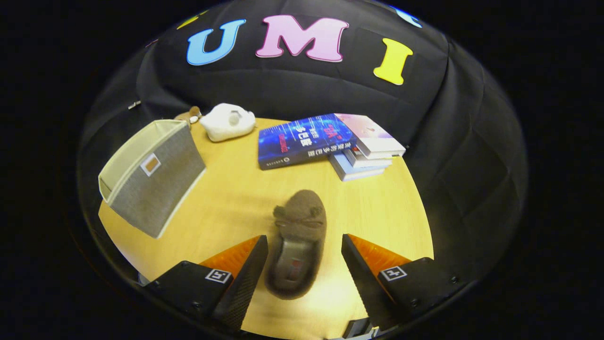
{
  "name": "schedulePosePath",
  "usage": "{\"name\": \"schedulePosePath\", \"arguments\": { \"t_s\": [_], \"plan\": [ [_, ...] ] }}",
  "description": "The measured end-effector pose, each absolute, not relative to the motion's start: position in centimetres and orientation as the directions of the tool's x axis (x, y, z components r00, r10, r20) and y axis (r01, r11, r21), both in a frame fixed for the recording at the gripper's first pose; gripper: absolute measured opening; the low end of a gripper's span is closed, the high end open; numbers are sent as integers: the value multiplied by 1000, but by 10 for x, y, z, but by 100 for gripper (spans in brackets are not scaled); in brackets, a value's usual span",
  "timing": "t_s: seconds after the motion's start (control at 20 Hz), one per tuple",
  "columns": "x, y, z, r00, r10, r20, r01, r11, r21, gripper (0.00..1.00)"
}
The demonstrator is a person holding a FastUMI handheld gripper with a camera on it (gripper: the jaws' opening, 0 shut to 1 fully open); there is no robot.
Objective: Open the storage box then place both shoes into the box .Put the left shoe in first, then the right shoe, with the right side of both shoes facing outward in a uniform manner.
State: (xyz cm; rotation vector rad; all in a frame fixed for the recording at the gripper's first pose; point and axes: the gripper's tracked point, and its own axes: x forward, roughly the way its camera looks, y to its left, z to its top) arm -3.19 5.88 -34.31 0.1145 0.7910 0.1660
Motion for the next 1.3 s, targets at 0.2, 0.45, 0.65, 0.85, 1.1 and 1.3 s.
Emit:
{"name": "schedulePosePath", "arguments": {
  "t_s": [0.2, 0.45, 0.65, 0.85, 1.1, 1.3],
  "plan": [
    [-26, 48, -383, 653, 165, -739, -94, 986, 138, 96],
    [-5, 52, -417, 635, 172, -753, -73, 984, 164, 77],
    [14, 63, -431, 630, 194, -752, -55, 977, 206, 66],
    [17, 65, -434, 627, 183, -757, -40, 978, 204, 7],
    [4, 73, -420, 608, 218, -763, 2, 961, 277, 7],
    [1, 77, -384, 631, 231, -741, 52, 940, 338, 7]
  ]
}}
